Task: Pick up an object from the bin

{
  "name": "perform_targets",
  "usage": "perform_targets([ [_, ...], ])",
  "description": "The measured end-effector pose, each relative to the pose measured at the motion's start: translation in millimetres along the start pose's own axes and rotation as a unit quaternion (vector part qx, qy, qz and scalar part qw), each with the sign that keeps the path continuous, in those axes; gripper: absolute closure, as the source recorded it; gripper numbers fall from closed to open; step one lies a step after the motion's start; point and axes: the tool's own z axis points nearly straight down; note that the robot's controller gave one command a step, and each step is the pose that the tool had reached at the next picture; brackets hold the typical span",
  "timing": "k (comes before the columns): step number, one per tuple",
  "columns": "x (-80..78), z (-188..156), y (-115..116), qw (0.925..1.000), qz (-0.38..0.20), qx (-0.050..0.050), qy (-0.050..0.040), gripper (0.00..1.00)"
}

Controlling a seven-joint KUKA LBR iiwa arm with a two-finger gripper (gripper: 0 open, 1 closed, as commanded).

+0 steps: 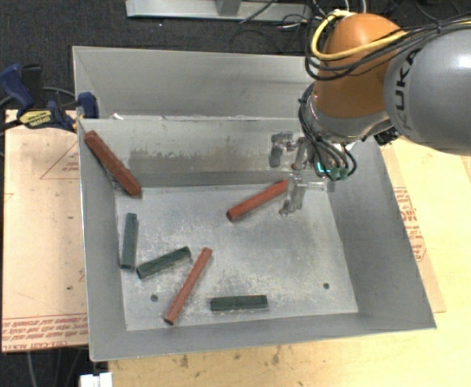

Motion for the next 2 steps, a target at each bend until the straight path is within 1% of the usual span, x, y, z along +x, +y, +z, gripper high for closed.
perform_targets([
  [1, 7.0, 64, 62, 0.9854, -0.171, -0.001, -0.0012, 0.00],
  [2, 7.9, 109, 13, 0.9899, -0.141, 0.001, -0.0015, 0.00],
])
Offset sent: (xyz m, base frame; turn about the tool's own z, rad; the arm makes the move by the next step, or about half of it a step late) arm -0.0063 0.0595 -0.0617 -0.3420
